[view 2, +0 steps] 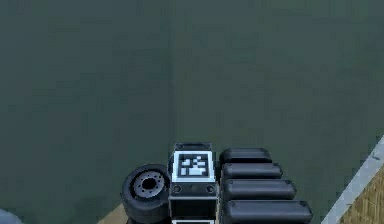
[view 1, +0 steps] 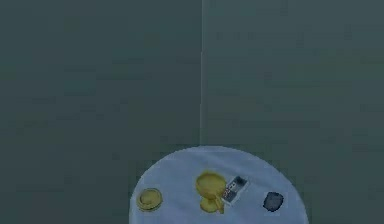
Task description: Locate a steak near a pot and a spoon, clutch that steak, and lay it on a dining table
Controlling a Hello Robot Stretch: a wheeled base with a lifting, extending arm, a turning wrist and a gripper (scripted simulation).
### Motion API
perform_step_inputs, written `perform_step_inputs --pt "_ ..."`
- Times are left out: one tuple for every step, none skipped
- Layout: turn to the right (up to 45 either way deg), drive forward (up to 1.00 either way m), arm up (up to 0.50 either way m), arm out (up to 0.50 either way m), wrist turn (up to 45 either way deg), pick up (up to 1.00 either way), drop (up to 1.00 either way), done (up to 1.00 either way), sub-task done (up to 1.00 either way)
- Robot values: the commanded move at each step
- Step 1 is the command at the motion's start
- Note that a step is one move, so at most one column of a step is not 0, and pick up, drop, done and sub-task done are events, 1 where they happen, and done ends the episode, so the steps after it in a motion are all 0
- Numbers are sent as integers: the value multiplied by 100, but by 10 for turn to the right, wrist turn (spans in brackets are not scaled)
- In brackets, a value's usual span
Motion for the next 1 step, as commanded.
perform_step_inputs --pt "-330 0 0 0 0 0 0 0 0"
